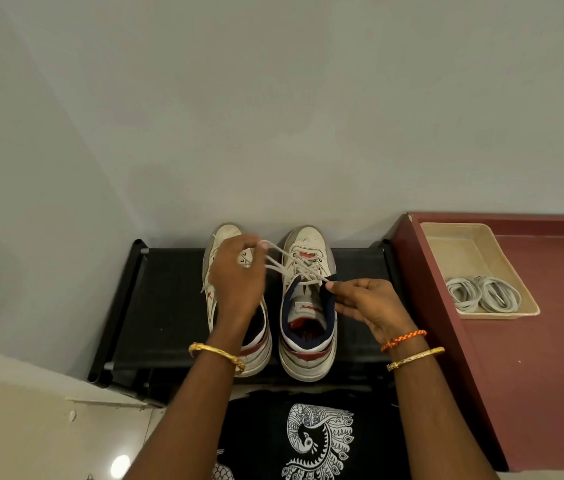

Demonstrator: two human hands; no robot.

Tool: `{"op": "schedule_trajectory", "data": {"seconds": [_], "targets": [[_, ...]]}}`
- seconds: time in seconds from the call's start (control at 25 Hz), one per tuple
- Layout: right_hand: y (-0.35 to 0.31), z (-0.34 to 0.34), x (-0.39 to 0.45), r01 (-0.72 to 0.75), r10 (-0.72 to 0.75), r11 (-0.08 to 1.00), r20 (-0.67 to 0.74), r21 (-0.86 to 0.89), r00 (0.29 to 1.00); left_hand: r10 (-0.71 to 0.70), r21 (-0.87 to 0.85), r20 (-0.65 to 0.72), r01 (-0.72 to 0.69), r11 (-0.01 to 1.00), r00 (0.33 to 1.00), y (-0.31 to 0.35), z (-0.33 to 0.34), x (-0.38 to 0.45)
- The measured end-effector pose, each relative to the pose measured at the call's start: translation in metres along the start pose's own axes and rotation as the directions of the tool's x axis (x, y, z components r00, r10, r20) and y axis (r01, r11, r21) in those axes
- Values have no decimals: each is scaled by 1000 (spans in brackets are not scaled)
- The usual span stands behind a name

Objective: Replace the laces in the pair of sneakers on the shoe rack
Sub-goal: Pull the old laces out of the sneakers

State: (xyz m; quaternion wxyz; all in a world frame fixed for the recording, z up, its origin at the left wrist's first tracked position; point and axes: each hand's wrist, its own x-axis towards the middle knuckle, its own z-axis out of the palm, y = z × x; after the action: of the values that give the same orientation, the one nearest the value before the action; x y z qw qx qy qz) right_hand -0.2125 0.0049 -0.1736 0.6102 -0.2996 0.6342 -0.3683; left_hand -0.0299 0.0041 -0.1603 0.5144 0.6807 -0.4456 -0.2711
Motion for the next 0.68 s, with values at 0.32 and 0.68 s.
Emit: {"op": "schedule_trajectory", "data": {"seconds": [0.32, 0.68], "targets": [[1, -1, -2, 36, -35, 999, 21, -41, 999, 291, 472, 507, -544, 694, 812, 5, 12, -15], [-1, -5, -6, 39, -34, 998, 87, -53, 996, 336, 503, 331, -466, 728, 882, 6, 16, -13]]}}
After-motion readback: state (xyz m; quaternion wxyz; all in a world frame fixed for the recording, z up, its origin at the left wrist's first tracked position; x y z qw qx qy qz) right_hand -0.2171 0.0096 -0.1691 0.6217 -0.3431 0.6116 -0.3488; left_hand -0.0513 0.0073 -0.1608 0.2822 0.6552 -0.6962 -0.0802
